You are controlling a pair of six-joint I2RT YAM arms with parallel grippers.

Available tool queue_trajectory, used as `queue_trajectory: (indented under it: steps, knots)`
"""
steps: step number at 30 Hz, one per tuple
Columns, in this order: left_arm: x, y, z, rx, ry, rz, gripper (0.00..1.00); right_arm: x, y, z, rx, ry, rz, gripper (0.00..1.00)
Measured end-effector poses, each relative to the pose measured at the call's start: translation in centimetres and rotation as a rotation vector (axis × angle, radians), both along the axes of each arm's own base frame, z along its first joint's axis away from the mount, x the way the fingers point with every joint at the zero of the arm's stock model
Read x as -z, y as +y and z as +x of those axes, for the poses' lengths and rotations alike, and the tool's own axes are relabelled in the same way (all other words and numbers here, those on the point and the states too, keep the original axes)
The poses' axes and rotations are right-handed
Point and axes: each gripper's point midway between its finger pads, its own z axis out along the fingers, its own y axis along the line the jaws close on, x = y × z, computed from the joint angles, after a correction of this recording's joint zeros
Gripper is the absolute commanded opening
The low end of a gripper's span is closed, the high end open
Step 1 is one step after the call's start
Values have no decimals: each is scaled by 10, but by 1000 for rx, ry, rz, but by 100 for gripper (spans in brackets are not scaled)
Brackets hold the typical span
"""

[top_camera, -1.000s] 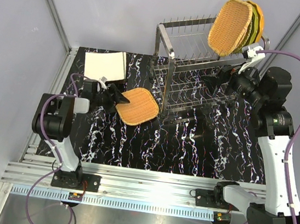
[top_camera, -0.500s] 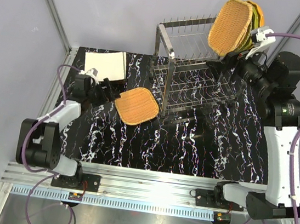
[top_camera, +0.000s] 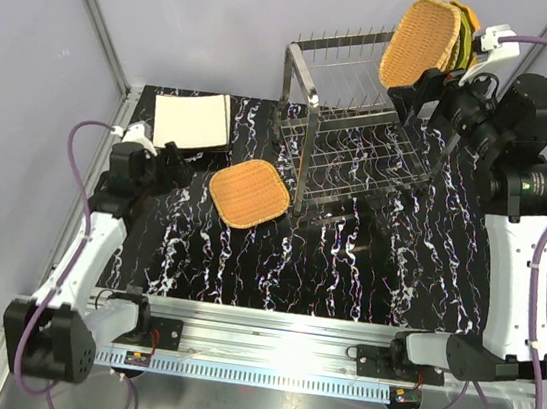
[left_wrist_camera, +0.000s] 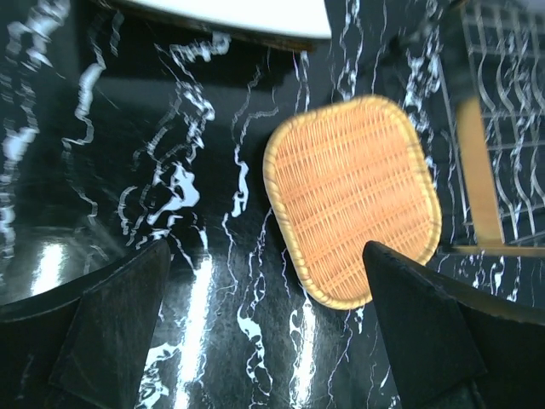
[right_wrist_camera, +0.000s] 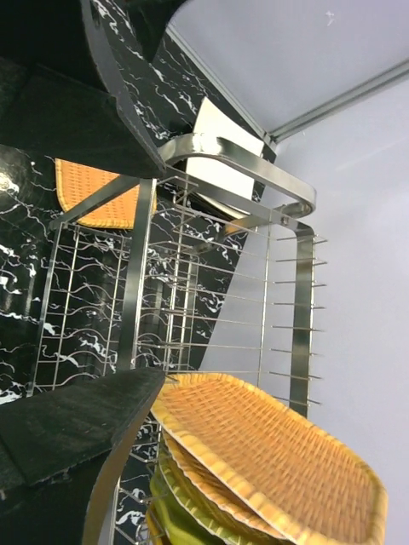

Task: Unload the plates from the dish rack
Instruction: Grab a plate with the right arm

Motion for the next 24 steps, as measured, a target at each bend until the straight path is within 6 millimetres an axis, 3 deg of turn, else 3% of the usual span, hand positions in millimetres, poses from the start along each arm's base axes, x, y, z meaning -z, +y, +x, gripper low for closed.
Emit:
queue_trajectory:
  steps: [4,9,18,24]
  knots:
    - [-33,10,-16,-49,-96,22,99,-8,-4,9,30,5,2,100]
    - [-59,12,-36,-62,-177,17,99,-12,-8,25,55,23,-2,100]
    - [-73,10,-65,-60,-219,-3,99,-11,-22,52,128,79,10,99]
    - [-79,10,-79,-64,-242,-11,99,-6,-39,66,196,137,91,88]
